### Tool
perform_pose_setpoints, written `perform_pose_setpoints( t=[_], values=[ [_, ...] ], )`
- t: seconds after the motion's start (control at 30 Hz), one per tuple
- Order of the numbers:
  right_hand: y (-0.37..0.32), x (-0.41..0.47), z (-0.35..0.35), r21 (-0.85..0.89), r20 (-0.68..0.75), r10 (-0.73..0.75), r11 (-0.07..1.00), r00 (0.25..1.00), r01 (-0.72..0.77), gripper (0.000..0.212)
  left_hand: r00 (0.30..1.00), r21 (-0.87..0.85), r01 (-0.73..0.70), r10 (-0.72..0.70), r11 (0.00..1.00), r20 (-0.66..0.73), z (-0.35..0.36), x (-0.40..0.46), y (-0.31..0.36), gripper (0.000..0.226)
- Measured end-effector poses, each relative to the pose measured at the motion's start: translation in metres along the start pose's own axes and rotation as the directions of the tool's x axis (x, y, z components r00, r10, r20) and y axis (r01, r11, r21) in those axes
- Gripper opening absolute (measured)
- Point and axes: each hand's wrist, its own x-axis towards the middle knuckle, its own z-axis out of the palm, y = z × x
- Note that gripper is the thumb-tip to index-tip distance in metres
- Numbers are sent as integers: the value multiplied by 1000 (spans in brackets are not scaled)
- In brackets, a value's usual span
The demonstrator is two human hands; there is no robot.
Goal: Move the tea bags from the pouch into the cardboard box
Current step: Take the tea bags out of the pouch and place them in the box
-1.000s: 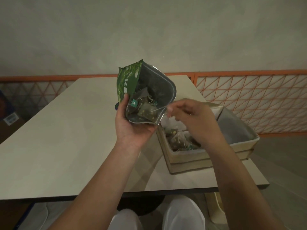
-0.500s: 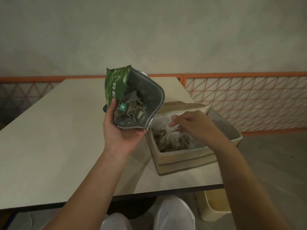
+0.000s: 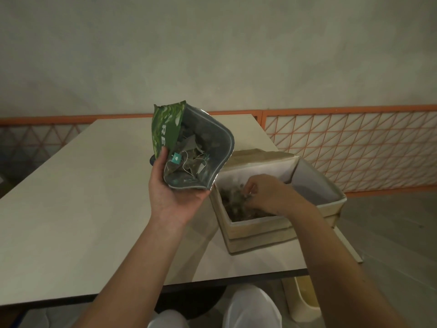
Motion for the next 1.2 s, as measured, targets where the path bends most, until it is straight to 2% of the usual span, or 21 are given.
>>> perform_pose_setpoints(
  t=[0.07, 0.1, 0.17, 0.23, 0.33, 0.43, 0.53, 0.6, 0.7, 0.87, 1.1, 1.2],
  values=[
    [1, -2, -2, 62, -194, 28, 998, 981, -16, 22, 1000, -8, 4, -4, 1000, 2, 0, -1, 0, 53],
    [3, -2, -3, 61, -236, 39, 998, 971, -25, 24, 1000, -10, 4, -4, 1000, -2, 0, -1, 1, 52],
    [5, -5, -3, -16, -162, 49, 998, 986, -53, 38, 1000, -5, -1, 1, 1000, -17, -1, -2, 1, 51],
    [4, -15, -3, -100, -89, 10, 995, 996, -19, 53, 1000, 2, 0, 0, 1000, -29, -1, -3, 2, 50],
    [-4, -39, -8, 23, -110, -176, 984, 978, 179, 37, 1000, 9, 3, -3, 1000, -28, -1, -4, 5, 51],
    [-11, -61, -3, 145, -23, -261, 954, 965, 261, 17, 1000, 21, 9, -9, 1000, -10, -1, -4, 7, 54],
    [-13, -58, 17, 180, -178, -258, 940, 950, 289, 2, 1000, 21, 17, -16, 1000, -7, -3, -4, 10, 54],
    [-15, -50, 31, 177, -286, -282, 924, 916, 339, 3, 1000, 30, 14, -13, 999, -17, -4, -4, 13, 52],
    [-22, -39, 44, 151, -374, -313, 908, 873, 391, 8, 1000, 58, 6, -4, 998, -27, -4, -3, 18, 51],
    [-32, -26, 54, 68, -465, -350, 902, 813, 427, 11, 999, 87, 7, -3, 996, -40, -8, 2, 27, 55],
    [-36, -14, 55, 7, -497, -431, 866, 753, 500, 9, 998, 130, 44, -38, 991, -44, -15, 0, 32, 59],
    [-44, -15, 53, 57, -613, -402, 836, 680, 546, 15, 997, 130, 54, -46, 990, -65, -17, -1, 34, 62]
  ],
)
